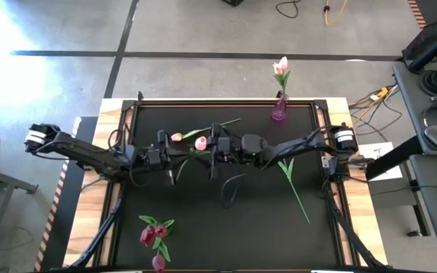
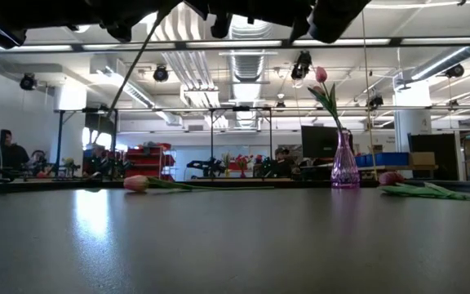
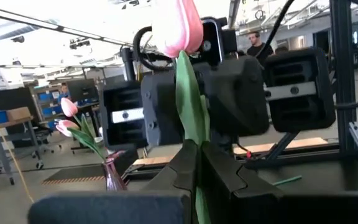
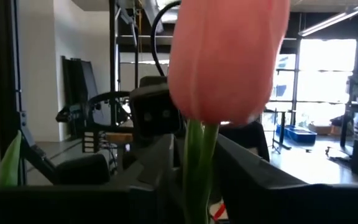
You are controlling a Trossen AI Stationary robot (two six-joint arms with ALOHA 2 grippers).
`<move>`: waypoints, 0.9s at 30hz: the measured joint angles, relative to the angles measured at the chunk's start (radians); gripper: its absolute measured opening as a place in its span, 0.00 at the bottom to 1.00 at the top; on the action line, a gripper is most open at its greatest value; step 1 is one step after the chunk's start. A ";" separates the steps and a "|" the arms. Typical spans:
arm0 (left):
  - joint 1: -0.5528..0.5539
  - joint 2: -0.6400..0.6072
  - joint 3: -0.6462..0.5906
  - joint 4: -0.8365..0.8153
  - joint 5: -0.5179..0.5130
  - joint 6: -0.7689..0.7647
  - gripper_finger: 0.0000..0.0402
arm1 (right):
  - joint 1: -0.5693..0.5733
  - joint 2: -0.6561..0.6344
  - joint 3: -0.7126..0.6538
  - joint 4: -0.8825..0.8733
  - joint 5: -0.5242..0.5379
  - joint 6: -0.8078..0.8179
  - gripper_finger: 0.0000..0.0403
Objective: Sort flowers into vase by color
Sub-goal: Put the pink flower into the violet vase
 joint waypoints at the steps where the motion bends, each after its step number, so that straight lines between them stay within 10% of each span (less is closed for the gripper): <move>1: 0.000 0.003 0.000 0.000 0.000 0.000 0.00 | 0.000 -0.001 0.000 0.001 0.000 -0.005 0.23; 8: -0.001 0.013 0.000 0.014 -0.008 -0.011 0.01 | -0.001 -0.004 -0.001 -0.002 0.003 -0.078 0.03; 27: 0.007 0.044 -0.003 -0.029 -0.012 -0.031 0.40 | -0.055 -0.314 -0.016 -0.392 0.079 -0.261 0.02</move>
